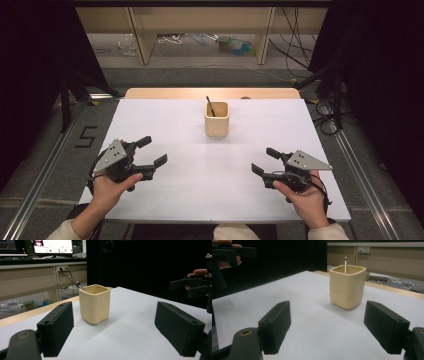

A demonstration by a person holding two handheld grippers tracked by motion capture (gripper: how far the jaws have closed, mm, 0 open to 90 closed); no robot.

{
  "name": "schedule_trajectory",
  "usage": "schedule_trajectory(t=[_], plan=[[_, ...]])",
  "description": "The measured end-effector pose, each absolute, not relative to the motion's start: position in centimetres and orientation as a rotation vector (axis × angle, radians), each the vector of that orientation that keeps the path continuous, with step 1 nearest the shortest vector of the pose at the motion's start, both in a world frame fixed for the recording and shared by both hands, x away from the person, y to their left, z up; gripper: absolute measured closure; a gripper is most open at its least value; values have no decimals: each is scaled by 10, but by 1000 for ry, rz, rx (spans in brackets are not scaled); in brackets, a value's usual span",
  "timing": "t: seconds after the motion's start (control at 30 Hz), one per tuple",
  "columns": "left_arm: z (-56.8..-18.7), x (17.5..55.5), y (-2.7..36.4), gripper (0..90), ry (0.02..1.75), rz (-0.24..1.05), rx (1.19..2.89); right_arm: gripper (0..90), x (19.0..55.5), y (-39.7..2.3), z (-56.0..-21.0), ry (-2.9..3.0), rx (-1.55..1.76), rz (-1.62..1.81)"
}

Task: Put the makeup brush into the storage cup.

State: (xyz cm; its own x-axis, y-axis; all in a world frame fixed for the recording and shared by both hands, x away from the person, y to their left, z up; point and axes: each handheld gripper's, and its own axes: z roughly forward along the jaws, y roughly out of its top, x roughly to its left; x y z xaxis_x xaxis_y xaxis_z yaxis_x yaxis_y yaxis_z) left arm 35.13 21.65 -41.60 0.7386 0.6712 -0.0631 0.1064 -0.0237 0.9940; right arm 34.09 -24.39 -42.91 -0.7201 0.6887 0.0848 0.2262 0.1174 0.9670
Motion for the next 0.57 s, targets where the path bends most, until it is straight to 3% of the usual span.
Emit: schedule_trajectory(t=[0.57], plan=[[-426, 357, 218, 155, 646, 480, 1596, 228, 341, -245, -429, 2022, 885, 1623]])
